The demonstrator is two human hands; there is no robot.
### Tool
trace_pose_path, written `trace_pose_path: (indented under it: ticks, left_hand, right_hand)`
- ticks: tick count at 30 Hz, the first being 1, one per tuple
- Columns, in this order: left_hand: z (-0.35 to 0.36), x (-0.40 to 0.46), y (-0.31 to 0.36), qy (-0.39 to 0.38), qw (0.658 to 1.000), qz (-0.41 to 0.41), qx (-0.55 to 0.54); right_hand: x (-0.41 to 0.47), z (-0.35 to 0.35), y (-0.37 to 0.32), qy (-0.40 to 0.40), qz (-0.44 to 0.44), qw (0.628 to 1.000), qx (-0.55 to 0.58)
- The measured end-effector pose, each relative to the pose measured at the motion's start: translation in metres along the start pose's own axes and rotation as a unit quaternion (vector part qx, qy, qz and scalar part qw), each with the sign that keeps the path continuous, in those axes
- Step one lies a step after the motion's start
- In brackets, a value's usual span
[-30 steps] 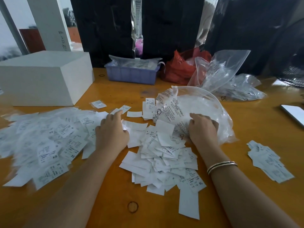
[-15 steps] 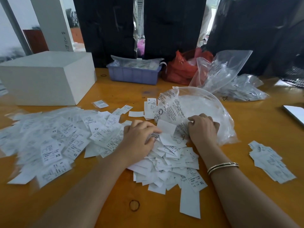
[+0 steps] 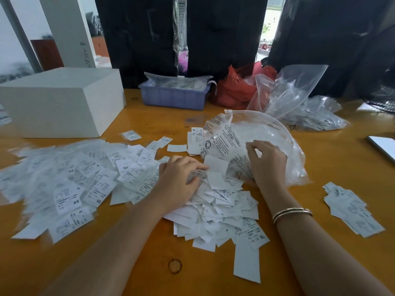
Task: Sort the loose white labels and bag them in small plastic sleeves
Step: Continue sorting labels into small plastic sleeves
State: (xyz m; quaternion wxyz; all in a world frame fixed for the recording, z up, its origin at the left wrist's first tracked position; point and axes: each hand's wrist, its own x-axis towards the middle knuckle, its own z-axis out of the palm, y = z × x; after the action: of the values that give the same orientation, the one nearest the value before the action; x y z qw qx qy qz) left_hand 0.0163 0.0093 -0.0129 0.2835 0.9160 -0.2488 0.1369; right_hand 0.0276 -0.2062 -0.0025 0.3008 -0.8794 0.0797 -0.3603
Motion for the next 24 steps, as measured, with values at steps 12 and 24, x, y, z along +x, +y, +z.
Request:
trace_pose_path:
  ticks: [12,24]
  left_hand:
    - [-0.013,0.003,0.006,-0.013,0.955,-0.044,-0.293]
    - [-0.007,0.005,0.002,0.082,0.924,-0.085,-0.363]
  right_hand:
    - [-0.035,-0.003,-0.052,-0.212,-0.061,0.911,0.347]
    - [-0.022,0.012,-0.027,-0.195,-0.057,0.974,-0.099]
